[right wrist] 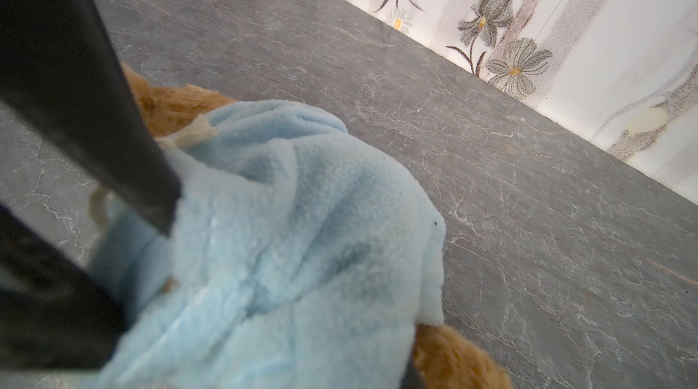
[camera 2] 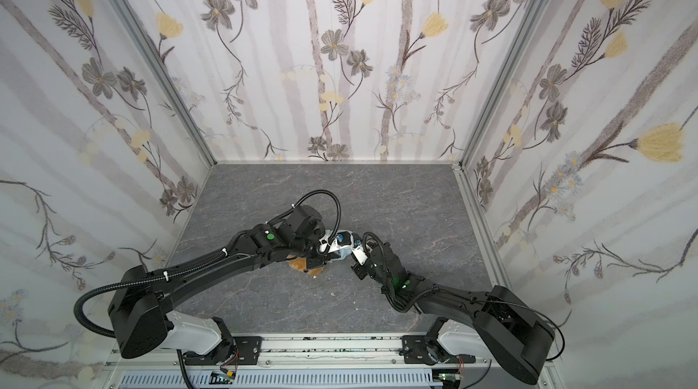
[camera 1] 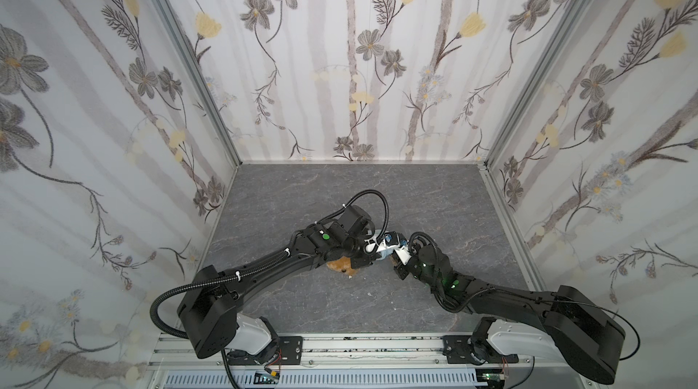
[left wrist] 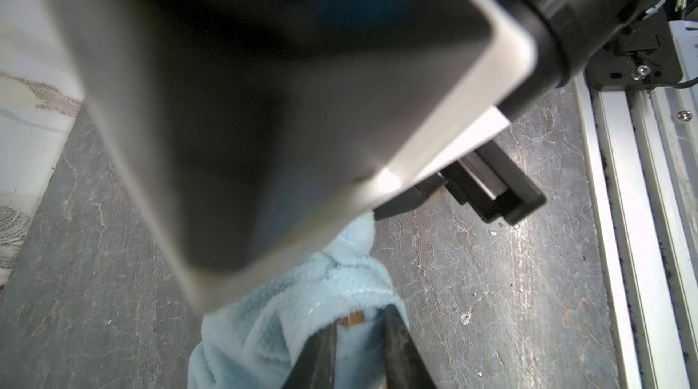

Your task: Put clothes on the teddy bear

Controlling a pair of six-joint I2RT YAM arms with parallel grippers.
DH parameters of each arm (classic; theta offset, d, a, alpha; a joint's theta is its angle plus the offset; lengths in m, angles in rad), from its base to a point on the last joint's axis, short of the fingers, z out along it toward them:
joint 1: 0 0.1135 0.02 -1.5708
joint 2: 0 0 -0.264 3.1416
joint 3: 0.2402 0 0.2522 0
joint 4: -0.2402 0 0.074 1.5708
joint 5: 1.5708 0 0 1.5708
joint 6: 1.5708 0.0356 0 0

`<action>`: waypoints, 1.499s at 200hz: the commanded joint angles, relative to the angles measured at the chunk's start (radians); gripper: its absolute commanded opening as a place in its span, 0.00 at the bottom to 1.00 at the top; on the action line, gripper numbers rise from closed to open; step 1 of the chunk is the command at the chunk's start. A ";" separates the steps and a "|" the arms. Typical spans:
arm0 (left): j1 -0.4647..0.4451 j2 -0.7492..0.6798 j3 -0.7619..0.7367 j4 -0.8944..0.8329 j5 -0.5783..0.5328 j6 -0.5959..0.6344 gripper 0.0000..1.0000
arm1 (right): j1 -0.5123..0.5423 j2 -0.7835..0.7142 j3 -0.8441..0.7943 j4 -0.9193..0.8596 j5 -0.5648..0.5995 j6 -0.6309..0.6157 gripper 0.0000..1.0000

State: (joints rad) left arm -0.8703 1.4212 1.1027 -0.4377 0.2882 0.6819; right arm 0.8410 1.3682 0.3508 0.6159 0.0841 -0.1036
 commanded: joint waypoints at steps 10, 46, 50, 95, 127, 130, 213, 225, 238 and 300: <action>0.026 -0.063 0.014 -0.015 0.014 -0.004 0.51 | -0.013 0.002 -0.017 0.131 -0.040 0.052 0.04; 0.061 -0.196 -0.070 0.076 -0.039 -0.031 0.66 | -0.087 0.004 -0.024 0.138 -0.167 0.189 0.05; 0.061 -0.209 -0.077 0.092 -0.049 -0.047 0.67 | -0.097 0.009 -0.019 0.134 -0.189 0.225 0.05; 0.027 -0.296 -0.177 0.207 -0.169 -0.412 0.68 | -0.206 0.120 -0.011 0.230 -0.417 0.857 0.11; -0.012 -0.302 -0.257 0.243 -0.212 -0.542 0.65 | -0.193 0.297 -0.045 0.556 -0.488 1.235 0.18; -0.016 -0.299 -0.265 0.250 -0.214 -0.548 0.65 | -0.191 0.320 -0.046 0.585 -0.491 1.261 0.20; -0.048 -0.035 -0.333 0.464 -0.337 -0.567 0.67 | -0.250 0.391 -0.085 0.476 -0.465 1.134 0.70; -0.049 0.002 -0.325 0.489 -0.369 -0.548 0.67 | -0.256 0.346 -0.078 0.367 -0.432 1.064 0.76; -0.049 0.045 -0.311 0.513 -0.402 -0.523 0.65 | -0.261 0.307 -0.075 0.294 -0.407 1.005 0.77; -0.050 0.196 -0.269 0.553 -0.472 -0.435 0.50 | -0.269 0.263 -0.055 0.143 -0.354 0.877 0.63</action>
State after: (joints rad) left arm -0.9203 1.5860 0.8146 0.0566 -0.1253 0.2100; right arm 0.5739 1.6268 0.2882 0.8162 -0.3069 0.8387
